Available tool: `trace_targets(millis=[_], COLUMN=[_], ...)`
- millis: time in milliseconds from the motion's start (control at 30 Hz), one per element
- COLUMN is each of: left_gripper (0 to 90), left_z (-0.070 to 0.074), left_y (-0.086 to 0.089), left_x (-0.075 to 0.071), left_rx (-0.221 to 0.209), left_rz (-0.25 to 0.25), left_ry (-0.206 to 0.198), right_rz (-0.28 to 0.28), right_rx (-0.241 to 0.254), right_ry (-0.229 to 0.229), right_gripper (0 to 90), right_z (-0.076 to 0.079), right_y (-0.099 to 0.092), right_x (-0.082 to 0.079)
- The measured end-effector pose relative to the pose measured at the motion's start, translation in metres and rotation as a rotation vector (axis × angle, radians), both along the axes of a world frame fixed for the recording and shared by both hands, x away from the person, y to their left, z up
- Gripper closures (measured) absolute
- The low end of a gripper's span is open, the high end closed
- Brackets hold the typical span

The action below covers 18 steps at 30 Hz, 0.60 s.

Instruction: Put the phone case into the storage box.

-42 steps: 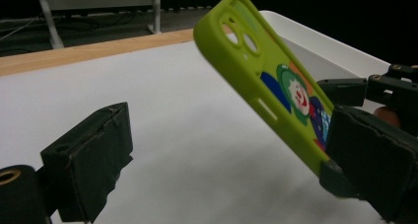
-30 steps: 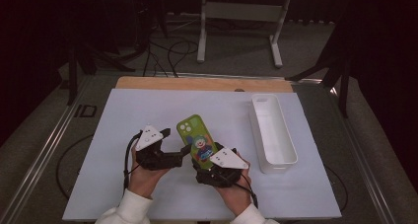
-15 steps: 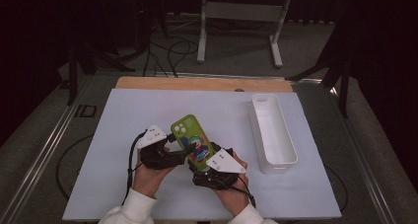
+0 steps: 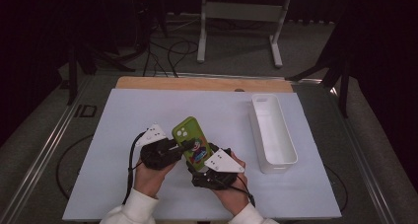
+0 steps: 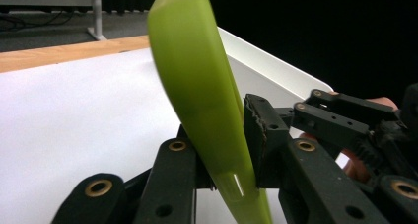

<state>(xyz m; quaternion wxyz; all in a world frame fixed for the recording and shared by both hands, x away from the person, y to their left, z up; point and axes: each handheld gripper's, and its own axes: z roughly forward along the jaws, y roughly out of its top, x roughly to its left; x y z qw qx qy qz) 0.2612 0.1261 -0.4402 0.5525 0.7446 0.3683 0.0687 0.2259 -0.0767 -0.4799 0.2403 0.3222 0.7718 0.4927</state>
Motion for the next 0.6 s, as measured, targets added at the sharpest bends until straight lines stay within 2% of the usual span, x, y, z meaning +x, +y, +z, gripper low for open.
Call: trace_targets(millis=[167,367,400,600], left_gripper=[78.2,83.8,83.8,83.9], left_z=[0.001,0.001,0.002,0.003], left_y=[-0.004,-0.004,-0.004,-0.004], left_x=[-0.001,-0.001,-0.002,-0.002], left_rx=[0.024,0.042,0.046,0.053], left_rz=[0.002,0.009,0.008,0.004], left_ry=[-0.003,-0.008,-0.013,-0.017], right_rz=[0.010,0.010,0.009,0.019], right_rx=[-0.001,-0.031,-0.032,0.013], right_ry=[0.035,0.036,0.050,0.107], right_gripper=[15.0,12.6,11.8,12.5], right_z=[-0.002,-0.002,-0.002,0.000], right_y=[0.000,0.000,-0.001,-0.013], right_x=[0.005,0.005,0.005,0.010])
